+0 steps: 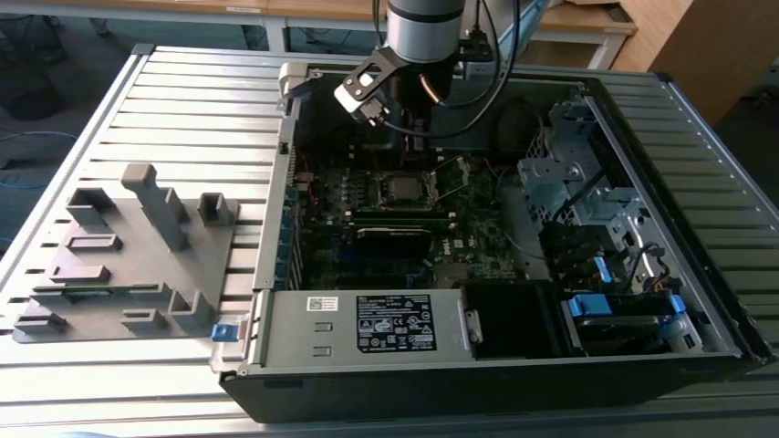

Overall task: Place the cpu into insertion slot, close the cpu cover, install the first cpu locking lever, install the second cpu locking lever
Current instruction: 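Close the cpu cover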

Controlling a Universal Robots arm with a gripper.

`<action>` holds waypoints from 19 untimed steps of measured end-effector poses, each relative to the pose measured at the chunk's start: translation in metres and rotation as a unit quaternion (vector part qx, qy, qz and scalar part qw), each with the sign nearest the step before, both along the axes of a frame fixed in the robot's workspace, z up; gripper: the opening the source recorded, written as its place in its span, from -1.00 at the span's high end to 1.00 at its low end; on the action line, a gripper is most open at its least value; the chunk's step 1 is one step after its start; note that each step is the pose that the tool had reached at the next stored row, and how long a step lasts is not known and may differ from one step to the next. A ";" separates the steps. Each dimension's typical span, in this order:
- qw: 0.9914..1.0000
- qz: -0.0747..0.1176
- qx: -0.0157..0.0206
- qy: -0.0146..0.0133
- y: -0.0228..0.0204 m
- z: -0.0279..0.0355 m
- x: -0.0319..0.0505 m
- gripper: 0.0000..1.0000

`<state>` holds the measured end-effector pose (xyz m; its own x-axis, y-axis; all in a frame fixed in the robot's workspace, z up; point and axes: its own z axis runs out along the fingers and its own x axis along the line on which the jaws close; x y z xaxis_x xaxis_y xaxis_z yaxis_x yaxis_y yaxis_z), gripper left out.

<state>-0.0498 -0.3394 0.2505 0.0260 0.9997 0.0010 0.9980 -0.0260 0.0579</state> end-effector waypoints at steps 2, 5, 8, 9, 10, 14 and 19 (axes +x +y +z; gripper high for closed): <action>1.000 0.000 0.000 0.000 0.0000 0.0000 0.0000 0.79; 1.000 0.000 0.000 0.000 0.0000 0.0001 0.0000 0.79; 1.000 0.000 0.000 0.000 -0.0001 0.0012 0.0000 0.79; 1.000 0.000 0.000 0.000 0.0000 0.0016 0.0000 0.79; 1.000 0.000 0.000 0.000 0.0000 0.0020 0.0000 0.79; 1.000 0.000 0.000 0.000 0.0000 0.0023 0.0000 0.79; 1.000 0.000 0.000 0.000 -0.0001 0.0024 0.0009 0.79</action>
